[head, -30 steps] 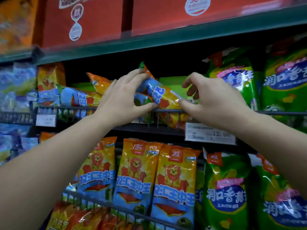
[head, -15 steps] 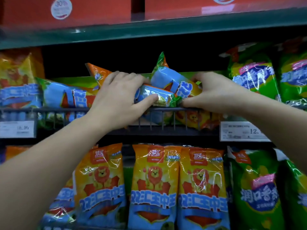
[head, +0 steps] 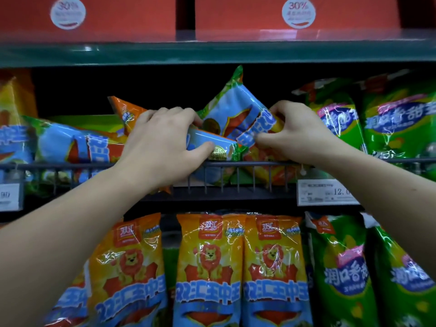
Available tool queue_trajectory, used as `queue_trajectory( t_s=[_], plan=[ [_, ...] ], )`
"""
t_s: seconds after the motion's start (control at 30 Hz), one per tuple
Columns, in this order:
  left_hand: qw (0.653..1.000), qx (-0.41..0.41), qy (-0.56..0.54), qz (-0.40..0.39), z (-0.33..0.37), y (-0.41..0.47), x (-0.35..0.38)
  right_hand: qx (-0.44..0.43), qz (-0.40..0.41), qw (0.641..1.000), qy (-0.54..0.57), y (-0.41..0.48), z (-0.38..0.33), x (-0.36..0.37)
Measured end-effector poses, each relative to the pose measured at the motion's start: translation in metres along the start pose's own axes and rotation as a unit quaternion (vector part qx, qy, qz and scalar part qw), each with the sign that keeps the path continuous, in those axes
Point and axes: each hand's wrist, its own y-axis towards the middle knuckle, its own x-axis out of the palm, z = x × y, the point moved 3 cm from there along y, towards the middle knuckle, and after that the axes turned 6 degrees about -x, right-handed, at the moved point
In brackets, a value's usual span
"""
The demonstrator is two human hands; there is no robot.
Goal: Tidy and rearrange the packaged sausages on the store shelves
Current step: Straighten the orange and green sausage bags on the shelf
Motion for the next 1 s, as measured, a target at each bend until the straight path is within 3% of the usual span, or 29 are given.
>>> queue_trajectory(
  t_s=[0.2, 0.53, 0.8, 1.0],
  plan=[
    [0.992, 0.0, -0.102, 0.075, 0.013, 0.007, -0.019, -0.06, -0.01, 0.998, -0.018, -0.001, -0.002, -0.016],
    [0.977, 0.058, -0.11, 0.175, 0.053, 0.018, -0.044, -0.114, 0.009, 0.991, -0.064, -0.005, -0.024, -0.068],
    [0.973, 0.139, 0.107, 0.153, 0.095, 0.026, -0.054, -0.208, 0.066, 0.947, -0.235, -0.008, -0.032, -0.093],
    [0.97, 0.115, 0.173, 0.128, 0.119, 0.032, -0.051, -0.263, 0.076, 0.918, -0.287, -0.014, -0.037, -0.096]
  ],
)
